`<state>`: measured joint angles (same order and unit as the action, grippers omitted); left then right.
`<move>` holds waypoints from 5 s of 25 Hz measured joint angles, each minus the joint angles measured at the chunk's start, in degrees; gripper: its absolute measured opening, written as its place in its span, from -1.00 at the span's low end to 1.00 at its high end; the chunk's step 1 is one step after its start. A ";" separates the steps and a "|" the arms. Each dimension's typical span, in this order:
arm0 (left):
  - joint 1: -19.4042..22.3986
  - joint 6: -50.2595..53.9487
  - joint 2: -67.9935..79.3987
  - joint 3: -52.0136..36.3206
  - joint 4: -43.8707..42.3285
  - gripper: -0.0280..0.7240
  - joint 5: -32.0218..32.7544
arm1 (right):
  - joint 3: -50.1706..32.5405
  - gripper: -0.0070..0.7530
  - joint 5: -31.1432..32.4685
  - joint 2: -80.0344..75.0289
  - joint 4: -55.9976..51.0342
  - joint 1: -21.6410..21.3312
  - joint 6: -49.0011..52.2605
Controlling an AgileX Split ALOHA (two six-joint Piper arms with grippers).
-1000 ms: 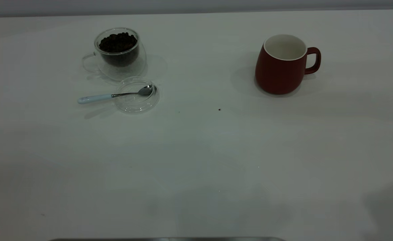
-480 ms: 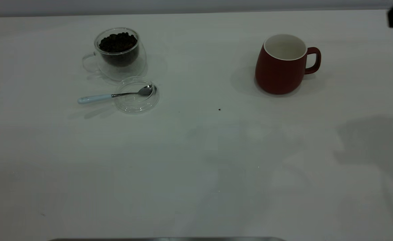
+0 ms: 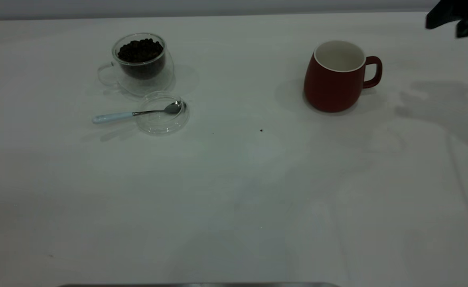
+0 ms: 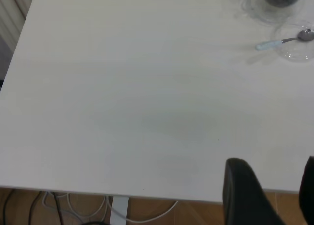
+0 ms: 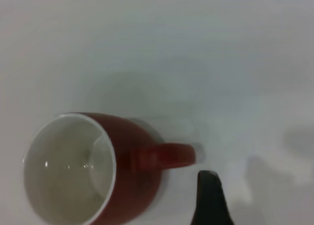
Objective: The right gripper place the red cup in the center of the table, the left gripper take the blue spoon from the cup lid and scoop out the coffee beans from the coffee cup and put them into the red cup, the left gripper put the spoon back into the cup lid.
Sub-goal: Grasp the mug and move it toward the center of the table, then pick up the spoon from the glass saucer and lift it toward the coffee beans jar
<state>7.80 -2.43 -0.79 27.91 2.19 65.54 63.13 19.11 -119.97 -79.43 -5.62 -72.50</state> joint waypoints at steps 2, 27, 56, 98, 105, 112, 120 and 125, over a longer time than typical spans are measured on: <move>0.00 0.00 0.00 0.00 0.00 -0.02 0.00 | 2.04 0.49 1.87 -3.53 -0.22 -0.07 0.37; 0.00 0.00 0.00 0.00 0.00 -0.02 0.00 | 8.94 0.49 6.69 -15.30 -6.65 15.93 0.36; 0.00 -0.06 0.00 0.00 0.00 -0.02 0.00 | 8.94 0.48 5.62 -15.30 -7.30 24.39 -3.61; 0.00 -0.01 0.00 0.00 0.00 -0.02 0.00 | 25.96 0.48 5.44 -23.75 -11.92 26.80 -2.56; 0.00 -0.01 0.00 0.00 0.00 -0.02 0.00 | 25.96 0.48 5.36 -23.52 -6.36 26.53 -3.02; 0.00 -0.01 0.00 0.00 0.00 -0.02 0.00 | 25.96 0.48 5.89 -14.24 5.18 20.08 1.63; 0.00 -0.01 0.00 0.00 0.00 -0.02 0.00 | 25.96 0.48 23.26 1.70 31.96 19.24 18.44; 0.00 -0.05 0.00 0.00 0.00 -0.02 0.00 | 25.96 0.48 42.77 18.51 53.29 19.24 41.77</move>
<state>7.80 -2.48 -0.79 27.91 2.19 65.54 89.09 61.88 -101.45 -26.14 13.62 -30.73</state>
